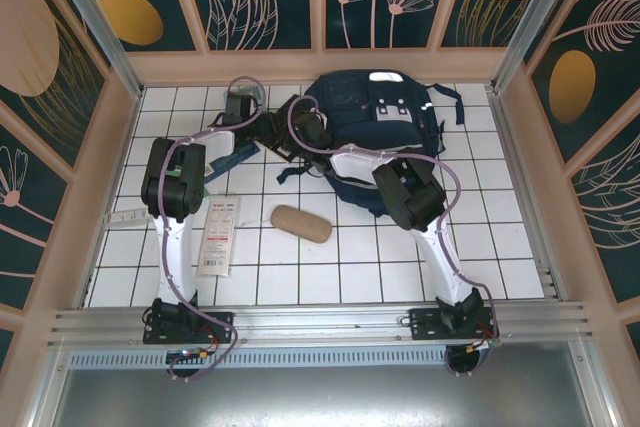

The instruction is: Pack books, pencil case, and school supplies into a backpack

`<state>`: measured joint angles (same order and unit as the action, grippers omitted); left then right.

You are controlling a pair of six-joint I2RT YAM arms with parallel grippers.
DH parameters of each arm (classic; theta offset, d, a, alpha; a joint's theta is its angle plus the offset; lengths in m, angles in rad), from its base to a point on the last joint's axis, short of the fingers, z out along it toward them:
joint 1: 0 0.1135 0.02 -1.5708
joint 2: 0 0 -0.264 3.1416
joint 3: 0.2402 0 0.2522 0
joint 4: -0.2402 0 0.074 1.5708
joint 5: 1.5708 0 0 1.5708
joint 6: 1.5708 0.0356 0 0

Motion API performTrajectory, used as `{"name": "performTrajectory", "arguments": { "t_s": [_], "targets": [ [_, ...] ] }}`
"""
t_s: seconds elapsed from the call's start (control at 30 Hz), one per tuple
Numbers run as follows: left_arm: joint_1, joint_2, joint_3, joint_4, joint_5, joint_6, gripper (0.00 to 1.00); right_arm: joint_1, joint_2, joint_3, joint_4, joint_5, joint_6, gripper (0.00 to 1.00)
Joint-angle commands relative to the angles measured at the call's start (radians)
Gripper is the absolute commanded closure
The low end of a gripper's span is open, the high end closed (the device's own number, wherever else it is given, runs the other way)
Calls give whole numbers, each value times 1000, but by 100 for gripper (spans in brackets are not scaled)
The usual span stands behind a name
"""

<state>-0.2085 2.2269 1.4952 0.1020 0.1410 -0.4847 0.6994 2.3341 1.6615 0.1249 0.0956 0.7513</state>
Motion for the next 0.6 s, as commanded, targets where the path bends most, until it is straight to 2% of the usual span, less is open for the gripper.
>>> {"name": "performTrajectory", "arguments": {
  "t_s": [0.0,0.3,0.43,0.57],
  "targets": [
    [8,-72,-31,23,31,-31,37,-38,-25,-42,-62,85,37,46],
    [7,-43,-7,5,66,-34,37,-51,-41,-46,-104,115,39,44],
    [3,-62,-47,32,103,-54,38,-42,-41,-28,-151,167,24,38],
    [-9,-101,-128,75,130,-91,40,-52,-51,-40,-147,160,3,36]
  ]
}}
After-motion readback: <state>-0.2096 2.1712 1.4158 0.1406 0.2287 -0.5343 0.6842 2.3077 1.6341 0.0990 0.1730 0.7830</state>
